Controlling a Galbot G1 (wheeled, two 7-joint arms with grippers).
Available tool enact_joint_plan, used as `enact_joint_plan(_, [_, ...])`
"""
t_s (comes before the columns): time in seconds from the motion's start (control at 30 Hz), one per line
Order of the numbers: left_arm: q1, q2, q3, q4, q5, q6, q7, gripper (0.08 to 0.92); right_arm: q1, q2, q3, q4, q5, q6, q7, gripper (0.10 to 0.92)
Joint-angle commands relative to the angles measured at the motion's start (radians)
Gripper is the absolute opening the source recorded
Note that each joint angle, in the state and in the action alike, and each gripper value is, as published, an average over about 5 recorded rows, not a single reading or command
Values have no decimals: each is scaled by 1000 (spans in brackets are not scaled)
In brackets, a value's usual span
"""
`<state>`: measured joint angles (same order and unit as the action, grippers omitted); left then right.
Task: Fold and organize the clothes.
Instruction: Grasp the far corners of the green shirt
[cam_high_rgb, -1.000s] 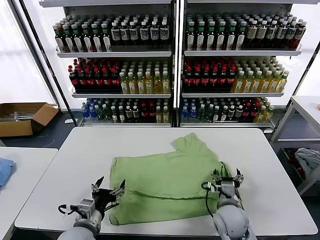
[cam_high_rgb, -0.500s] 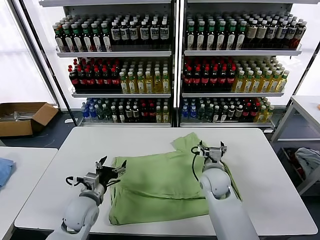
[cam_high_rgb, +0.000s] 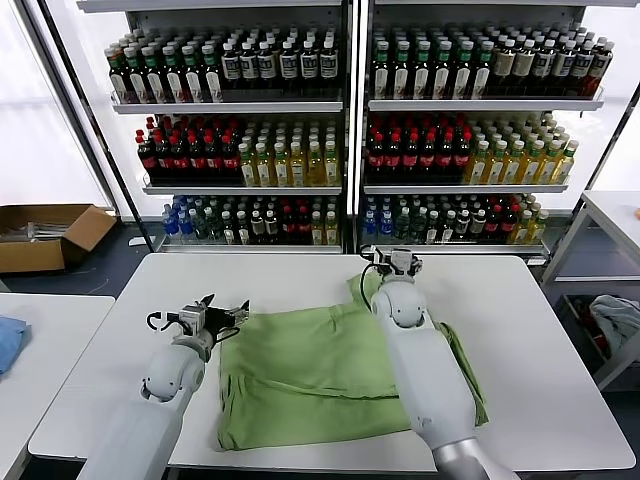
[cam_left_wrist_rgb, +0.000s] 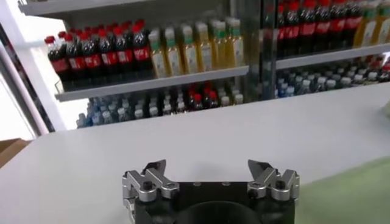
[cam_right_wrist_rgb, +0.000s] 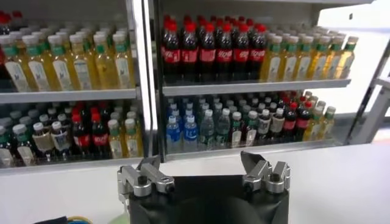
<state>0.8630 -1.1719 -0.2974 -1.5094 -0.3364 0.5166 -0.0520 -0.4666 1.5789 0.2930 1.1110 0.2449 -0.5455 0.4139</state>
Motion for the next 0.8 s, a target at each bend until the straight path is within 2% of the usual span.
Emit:
enact_joint_plan(0.03, [-53,11,32,91,-16,30,4,823,122,38,7,-229,-8,13,-35,823])
enact_joint_plan(0.67, [34,-10,12,29,-11,49,-2,823,57,25,22,-209,-7,-5,-46,823])
enact_joint_plan(0.8, [57,-12,11,17,-10,53,-2,773,29,20,27,-186,-1,-18,-43,818])
